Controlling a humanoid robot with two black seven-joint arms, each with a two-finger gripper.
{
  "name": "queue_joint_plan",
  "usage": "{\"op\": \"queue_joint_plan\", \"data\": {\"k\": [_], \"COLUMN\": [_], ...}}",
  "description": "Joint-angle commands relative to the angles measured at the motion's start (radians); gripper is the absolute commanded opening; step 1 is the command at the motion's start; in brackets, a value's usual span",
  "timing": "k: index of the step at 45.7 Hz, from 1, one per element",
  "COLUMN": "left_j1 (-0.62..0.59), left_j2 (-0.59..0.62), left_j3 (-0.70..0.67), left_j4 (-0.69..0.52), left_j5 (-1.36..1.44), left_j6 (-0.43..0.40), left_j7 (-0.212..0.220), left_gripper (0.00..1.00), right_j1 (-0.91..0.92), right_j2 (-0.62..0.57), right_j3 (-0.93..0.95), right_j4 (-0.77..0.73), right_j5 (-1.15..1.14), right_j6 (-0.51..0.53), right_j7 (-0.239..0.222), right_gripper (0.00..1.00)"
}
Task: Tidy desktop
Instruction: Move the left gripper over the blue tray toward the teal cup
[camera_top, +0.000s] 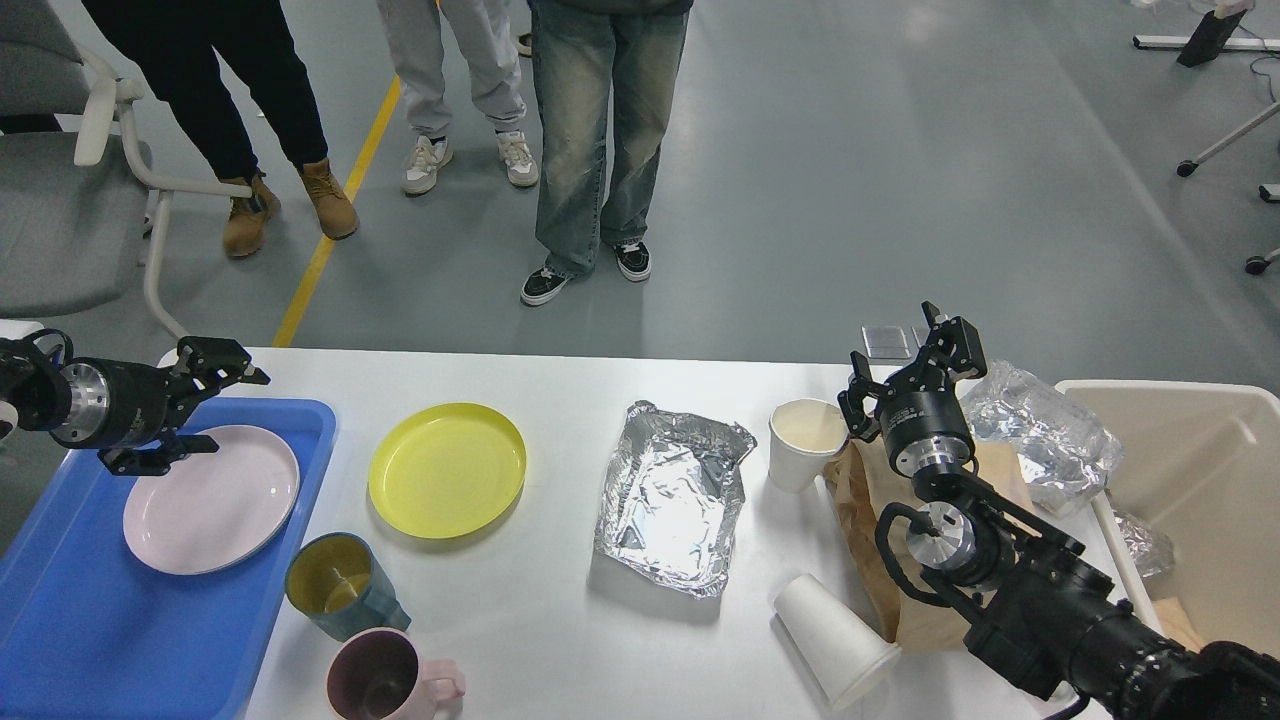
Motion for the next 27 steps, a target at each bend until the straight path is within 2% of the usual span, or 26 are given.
{"op": "queue_joint_plan", "data": {"k": [1,2,11,27], "left_j1": [-0.100,-0.121,-0.243,-0.497], "left_j2": [-0.018,-0.023,-0.053,-0.173], "left_j3": [0.195,0.230,0.448,0.815], "left_j4": [-0.010,-0.013,-0.113,-0.426], "left_j5": [0.005,0.008,0.026,0.028], "left_j6": [-0.167,-0.196,-0.196,-0.196], "left_j7": [-0.001,-0.001,-0.003,-0.001], "left_gripper": [0.96,0.96,0.96,0.96], "right_j1": [0.000,0.000,0.000,0.000], "right_j2": [0.000,0.000,0.000,0.000], "right_j3": [0.000,0.000,0.000,0.000], "right_j4": [0.000,0.000,0.000,0.000], "right_j5": [0.000,0.000,0.000,0.000], "right_j6": [0.000,0.000,0.000,0.000], "right_j7": [0.000,0.000,0.000,0.000], "right_gripper": [1.00,1.00,1.00,1.00]}}
